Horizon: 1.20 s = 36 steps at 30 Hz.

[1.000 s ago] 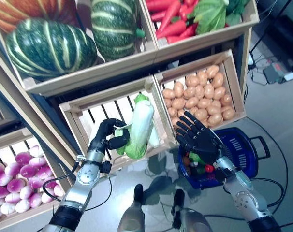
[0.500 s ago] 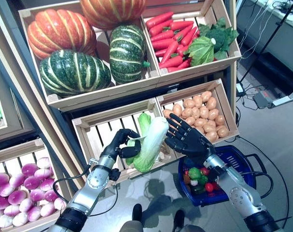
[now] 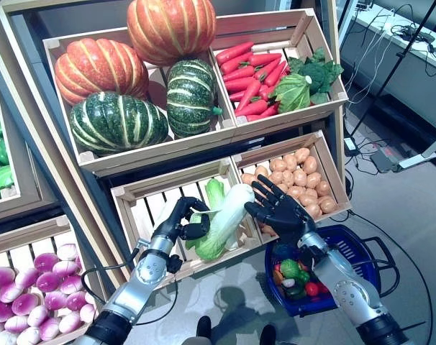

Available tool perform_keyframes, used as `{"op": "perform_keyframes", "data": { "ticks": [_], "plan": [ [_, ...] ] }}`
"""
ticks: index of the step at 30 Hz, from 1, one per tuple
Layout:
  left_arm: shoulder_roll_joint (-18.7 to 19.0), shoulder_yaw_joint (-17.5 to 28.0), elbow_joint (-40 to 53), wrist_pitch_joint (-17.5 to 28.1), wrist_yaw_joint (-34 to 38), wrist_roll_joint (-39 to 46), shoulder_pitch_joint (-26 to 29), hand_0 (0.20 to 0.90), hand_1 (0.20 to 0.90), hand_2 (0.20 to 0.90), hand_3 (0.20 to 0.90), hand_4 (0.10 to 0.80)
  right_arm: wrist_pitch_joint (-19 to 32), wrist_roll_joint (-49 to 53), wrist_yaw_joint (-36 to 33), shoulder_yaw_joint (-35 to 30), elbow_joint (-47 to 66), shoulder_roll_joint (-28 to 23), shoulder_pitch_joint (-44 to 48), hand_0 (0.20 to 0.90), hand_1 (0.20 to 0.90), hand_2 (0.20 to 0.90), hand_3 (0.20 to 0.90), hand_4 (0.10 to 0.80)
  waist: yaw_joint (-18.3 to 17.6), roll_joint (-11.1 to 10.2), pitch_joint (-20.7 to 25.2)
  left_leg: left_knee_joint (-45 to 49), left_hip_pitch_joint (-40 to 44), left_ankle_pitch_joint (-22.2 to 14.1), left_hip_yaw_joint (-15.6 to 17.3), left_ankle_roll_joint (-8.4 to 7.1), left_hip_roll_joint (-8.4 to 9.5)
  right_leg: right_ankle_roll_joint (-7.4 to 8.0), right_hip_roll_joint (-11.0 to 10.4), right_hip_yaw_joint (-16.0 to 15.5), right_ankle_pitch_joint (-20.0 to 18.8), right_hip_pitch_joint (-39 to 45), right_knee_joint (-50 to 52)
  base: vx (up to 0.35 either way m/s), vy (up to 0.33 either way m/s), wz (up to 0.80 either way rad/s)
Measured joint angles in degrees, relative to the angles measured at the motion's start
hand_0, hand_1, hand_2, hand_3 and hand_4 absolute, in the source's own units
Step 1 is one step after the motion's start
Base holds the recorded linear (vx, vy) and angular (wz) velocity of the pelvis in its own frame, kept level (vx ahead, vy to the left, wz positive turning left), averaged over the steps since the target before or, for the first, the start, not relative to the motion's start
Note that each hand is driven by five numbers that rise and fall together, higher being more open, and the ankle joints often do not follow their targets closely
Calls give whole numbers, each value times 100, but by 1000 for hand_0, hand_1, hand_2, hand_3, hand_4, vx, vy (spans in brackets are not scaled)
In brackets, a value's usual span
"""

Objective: Put vegetables into the basket

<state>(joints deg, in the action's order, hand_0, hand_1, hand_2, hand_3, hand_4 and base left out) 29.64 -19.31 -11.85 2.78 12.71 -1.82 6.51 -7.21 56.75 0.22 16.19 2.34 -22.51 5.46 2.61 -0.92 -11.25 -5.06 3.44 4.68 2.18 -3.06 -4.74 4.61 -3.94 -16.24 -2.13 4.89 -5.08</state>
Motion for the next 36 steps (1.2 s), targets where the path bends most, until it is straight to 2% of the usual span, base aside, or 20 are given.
{"op": "perform_keyframes", "data": {
  "ticks": [4,12,15,24,36],
  "plan": [
    [-1,-29,0,-83,119,-26,0,300,300,300,300,400,-13,0,-275,20,-46,45,2,900,900,900,900,800,4,-2,47,0,6,0,-6,1,1,0,-1,-7,0,10,0,0,0,0],
    [-82,-58,0,-245,86,209,1,300,300,300,300,400,-141,36,-308,236,-95,99,137,900,900,900,900,800,11,-4,136,0,22,1,-10,1,-1,0,1,-5,0,26,0,0,0,0],
    [-207,-63,0,-330,-59,382,0,300,300,300,300,400,-264,43,-293,322,-104,147,193,900,900,900,900,800,25,-3,139,0,27,1,-13,1,1,0,0,-7,0,32,0,0,0,0],
    [-203,-65,0,-796,-598,722,-2,300,300,300,300,400,-544,-20,98,438,-277,53,323,900,900,900,900,800,32,-4,143,0,33,2,-13,2,0,0,1,-5,0,37,0,0,0,0],
    [-116,-134,0,-1009,-1344,716,-1,300,300,300,300,400,-613,-18,319,452,-442,5,342,900,900,900,900,800,27,4,319,0,36,1,-11,3,0,1,-1,0,0,37,-1,0,0,0]
  ]
}}
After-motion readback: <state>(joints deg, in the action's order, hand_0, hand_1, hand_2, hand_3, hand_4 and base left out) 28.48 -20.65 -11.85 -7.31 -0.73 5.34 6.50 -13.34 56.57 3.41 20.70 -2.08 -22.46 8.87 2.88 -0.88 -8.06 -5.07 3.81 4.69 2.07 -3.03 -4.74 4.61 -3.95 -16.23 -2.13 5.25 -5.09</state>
